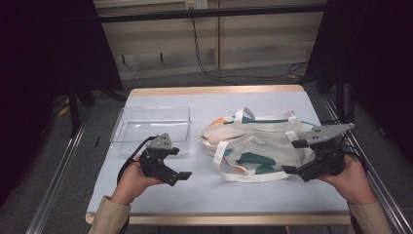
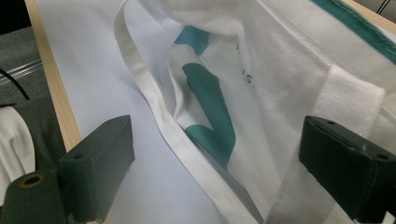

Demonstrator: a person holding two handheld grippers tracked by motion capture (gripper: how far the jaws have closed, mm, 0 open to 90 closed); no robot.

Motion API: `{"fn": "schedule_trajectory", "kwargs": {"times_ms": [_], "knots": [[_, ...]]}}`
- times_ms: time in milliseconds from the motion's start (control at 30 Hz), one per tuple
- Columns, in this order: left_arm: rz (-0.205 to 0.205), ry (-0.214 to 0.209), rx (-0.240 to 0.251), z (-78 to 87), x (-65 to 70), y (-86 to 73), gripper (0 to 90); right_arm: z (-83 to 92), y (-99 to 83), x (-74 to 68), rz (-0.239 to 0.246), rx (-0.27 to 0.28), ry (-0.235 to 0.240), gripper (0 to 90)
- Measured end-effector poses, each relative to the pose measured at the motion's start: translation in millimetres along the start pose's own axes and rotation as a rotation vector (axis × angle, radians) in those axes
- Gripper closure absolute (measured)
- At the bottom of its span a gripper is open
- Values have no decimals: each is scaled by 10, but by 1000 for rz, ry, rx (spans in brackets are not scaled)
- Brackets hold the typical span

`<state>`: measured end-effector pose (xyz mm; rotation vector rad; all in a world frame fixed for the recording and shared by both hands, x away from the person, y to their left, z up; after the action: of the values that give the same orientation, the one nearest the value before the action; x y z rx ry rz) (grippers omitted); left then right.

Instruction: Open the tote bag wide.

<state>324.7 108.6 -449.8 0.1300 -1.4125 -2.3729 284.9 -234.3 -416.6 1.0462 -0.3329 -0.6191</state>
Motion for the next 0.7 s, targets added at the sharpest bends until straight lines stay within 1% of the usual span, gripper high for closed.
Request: {"fn": "schedule_trajectory", "kwargs": {"times_ms": [33,133,167,200,300,333,367,500,533,567,633,700], "knots": [[0,4,-8,-2,0,-3,58,13,4,24,8,5,-8,97],[-1,3,-8,-11,7,0,59,31,5,38,4,9,-7,97],[0,5,-10,-14,10,2,58,51,8,68,-1,14,-20,98],[3,7,-11,-15,13,3,58,51,8,68,-1,14,-20,98],[-2,-1,-18,-25,14,1,58,82,21,96,-3,24,-23,98],[-9,-3,-21,-29,9,1,58,87,24,102,-6,28,-27,100],[0,-1,-20,-36,12,2,58,91,21,129,-3,29,-33,99],[2,-1,-31,-61,5,-6,59,94,18,167,-3,25,-47,99],[0,1,-36,-63,6,-9,59,99,31,184,-5,28,-50,99],[-12,-1,-48,-60,0,-10,59,99,31,184,-5,28,-50,99],[-15,-3,-40,-67,-2,-7,59,98,38,196,1,28,-52,99],[-7,-1,-32,-67,3,-5,60,92,43,214,1,28,-60,99]]}}
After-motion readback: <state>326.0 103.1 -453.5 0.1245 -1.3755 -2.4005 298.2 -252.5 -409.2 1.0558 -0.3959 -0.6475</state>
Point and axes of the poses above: each handheld gripper's, and its own axes: z roughly backward along the jaws, y roughly out of its top, x roughly to its right, the point moved 8 cm from there along -z, roughly forward along the jaws, and after that the axes turned 13 degrees about x, right-handed, at the moved point
